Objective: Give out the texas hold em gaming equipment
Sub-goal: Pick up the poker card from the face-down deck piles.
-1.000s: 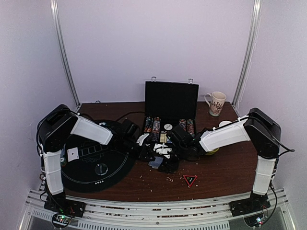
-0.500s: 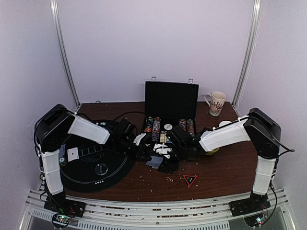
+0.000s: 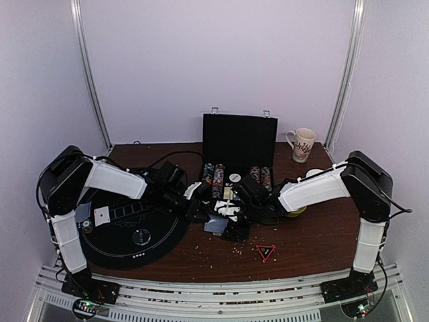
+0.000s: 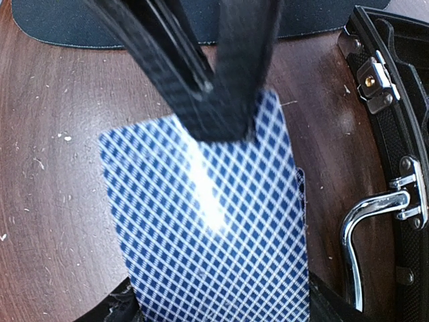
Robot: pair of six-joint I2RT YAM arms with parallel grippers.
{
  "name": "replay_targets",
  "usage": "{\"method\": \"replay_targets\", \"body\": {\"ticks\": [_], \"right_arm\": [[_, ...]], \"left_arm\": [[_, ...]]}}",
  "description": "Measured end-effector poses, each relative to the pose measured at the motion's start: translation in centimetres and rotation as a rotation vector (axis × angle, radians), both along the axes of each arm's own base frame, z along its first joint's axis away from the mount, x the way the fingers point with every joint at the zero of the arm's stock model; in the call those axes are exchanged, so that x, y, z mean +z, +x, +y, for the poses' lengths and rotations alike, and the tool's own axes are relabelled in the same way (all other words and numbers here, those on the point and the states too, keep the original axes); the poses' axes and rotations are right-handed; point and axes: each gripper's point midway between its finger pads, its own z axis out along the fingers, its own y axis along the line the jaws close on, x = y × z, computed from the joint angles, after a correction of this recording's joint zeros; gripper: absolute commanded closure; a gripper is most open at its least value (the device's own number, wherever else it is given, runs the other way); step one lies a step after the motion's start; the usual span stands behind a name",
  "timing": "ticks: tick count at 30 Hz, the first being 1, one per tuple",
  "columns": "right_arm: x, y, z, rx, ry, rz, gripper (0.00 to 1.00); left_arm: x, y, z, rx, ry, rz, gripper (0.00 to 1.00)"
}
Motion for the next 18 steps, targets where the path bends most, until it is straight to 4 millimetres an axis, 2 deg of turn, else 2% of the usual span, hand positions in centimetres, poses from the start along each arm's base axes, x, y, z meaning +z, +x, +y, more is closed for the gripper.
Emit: {"method": "replay_targets", "body": {"ticks": [10,14,18], "right_arm": [[0.0,0.0,0.0,0.000,0.000,0.000,0.28],[0.0,0.0,0.0,0.000,0.000,0.000,0.28],[0.0,0.0,0.0,0.000,0.000,0.000,0.28]], "left_arm": [[3.4,0.1,1.2,-0.031,-0.070,-0.021,1.00],[3.8,0.1,1.4,-0.040,-0.081,-0.017,1.00],[3.6,0.5,2.5,-0.025,-0.059,-0.011,1.00]]}}
